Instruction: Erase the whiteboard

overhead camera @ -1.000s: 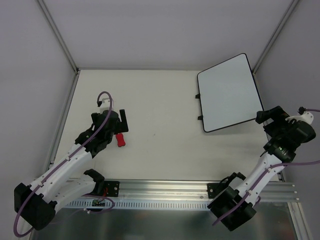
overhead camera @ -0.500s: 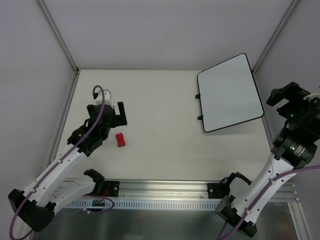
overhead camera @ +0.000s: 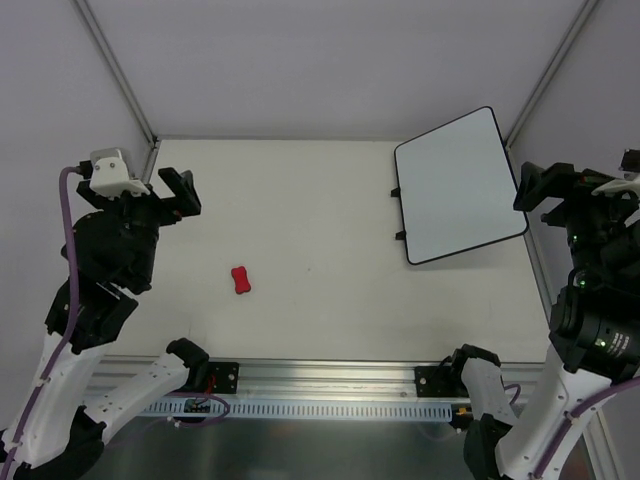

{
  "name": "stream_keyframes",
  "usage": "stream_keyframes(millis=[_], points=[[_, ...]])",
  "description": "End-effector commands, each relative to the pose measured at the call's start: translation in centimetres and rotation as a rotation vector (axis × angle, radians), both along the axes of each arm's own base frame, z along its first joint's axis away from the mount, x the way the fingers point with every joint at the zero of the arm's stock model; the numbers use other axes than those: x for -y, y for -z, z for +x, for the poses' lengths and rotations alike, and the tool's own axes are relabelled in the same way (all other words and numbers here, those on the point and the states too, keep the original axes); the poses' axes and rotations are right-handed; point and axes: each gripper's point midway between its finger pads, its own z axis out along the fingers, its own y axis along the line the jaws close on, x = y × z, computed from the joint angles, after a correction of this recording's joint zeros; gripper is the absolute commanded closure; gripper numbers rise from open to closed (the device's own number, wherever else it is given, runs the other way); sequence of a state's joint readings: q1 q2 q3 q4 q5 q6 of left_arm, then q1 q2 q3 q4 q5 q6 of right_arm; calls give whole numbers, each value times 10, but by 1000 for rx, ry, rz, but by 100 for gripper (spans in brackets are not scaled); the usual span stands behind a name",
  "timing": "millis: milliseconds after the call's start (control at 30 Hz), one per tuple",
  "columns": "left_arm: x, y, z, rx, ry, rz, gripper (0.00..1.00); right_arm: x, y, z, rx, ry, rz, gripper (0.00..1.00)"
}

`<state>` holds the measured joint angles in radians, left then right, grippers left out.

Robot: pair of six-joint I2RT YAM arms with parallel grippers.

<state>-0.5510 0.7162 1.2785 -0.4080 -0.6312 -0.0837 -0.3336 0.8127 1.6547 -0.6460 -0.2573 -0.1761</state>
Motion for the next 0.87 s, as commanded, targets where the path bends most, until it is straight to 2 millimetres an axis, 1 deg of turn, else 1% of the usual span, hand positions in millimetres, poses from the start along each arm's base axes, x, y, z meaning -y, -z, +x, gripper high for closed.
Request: stream_keyframes(millis=[0, 33, 67, 100, 133, 167, 233, 267, 400, 500, 633, 833], points=[[-24, -33, -16, 59, -64, 90, 1, -2, -21, -24, 71, 27, -127, 1], [-29, -37, -20, 69, -79, 91, 1, 2, -25, -30, 84, 54, -162, 1], [-33, -46, -25, 88, -87, 94, 1, 2, -29, -38, 105, 63, -183, 1], [-37, -50, -28, 96, -99, 94, 1, 0, -31, -42, 119, 56, -197, 1], [-39, -54, -30, 103, -103, 94, 1, 4, -35, -48, 136, 78, -228, 1], [-43, -61, -35, 121, -108, 86, 1, 5, -39, -56, 157, 91, -238, 1], [-45, -69, -39, 140, -106, 80, 1, 6, -43, -62, 179, 103, -254, 1], [-46, -75, -42, 152, -105, 74, 1, 11, -47, -68, 195, 134, -257, 1], [-49, -83, -45, 172, -105, 63, 1, 11, -50, -73, 211, 141, -264, 1], [-49, -87, -48, 185, -99, 48, 1, 13, -47, -73, 206, 147, -268, 1], [-50, -88, -50, 190, -98, 42, 1, 13, -45, -74, 214, 147, -268, 1], [-50, -87, -50, 188, -100, 39, 1, 14, -49, -77, 238, 158, -263, 1]])
